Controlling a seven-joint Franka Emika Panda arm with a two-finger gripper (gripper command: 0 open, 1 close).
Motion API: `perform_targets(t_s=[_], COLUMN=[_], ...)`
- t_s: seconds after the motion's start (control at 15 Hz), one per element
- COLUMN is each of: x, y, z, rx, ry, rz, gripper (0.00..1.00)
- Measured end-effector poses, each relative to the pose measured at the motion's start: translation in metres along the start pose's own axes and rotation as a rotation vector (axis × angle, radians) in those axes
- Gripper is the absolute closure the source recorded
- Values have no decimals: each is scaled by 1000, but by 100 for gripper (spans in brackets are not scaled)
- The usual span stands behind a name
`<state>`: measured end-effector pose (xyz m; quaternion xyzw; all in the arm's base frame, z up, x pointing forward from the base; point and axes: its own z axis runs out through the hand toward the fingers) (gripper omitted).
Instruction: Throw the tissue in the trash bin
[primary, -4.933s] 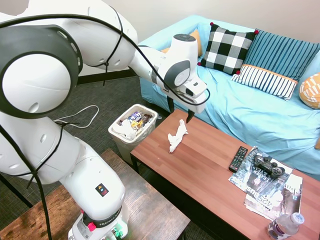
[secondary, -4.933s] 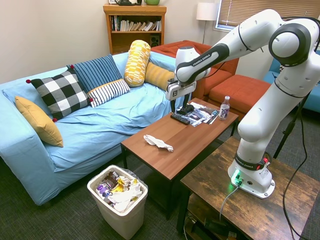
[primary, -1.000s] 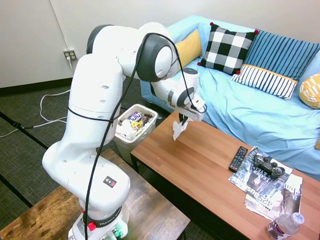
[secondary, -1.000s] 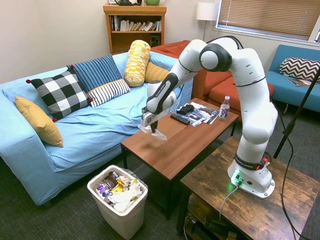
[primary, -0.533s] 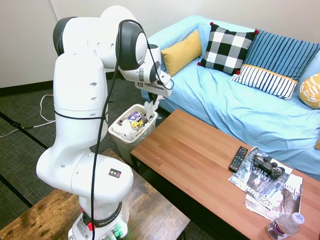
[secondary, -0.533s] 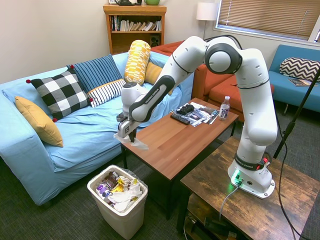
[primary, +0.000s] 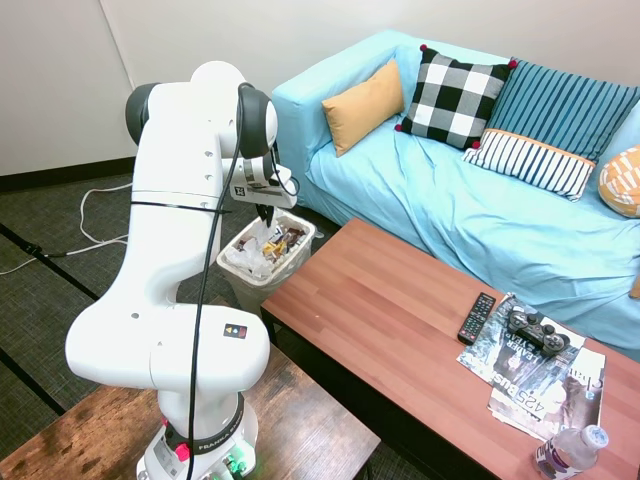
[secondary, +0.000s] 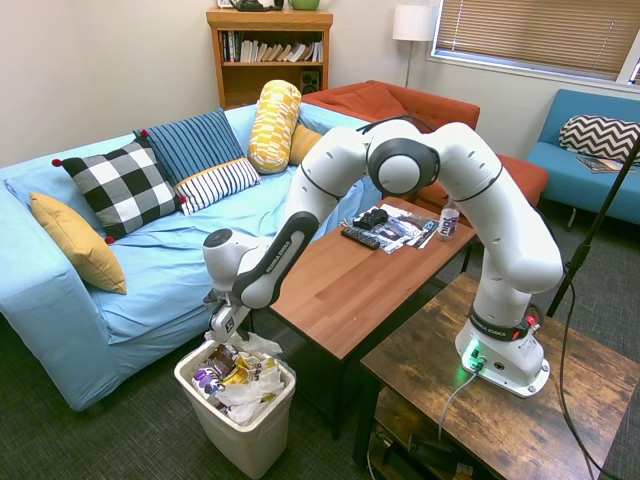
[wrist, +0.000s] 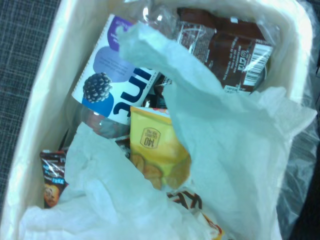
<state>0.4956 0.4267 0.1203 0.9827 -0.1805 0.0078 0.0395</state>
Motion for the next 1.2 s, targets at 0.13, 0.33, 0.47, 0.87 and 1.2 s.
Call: perform_targets(t_s=[0.13,0.33,0.47,0.87,1.2], x=[-6,-8,-5,6,9], y=[-9,-15,-16,-15,-16], z=[10,21,21,13,0], rx=[-12,-21,-20,-10,-8], ry=[0,3,7,17,20], rz=[-8,-13,-10,10,24], gripper=[0,0,0,0,0])
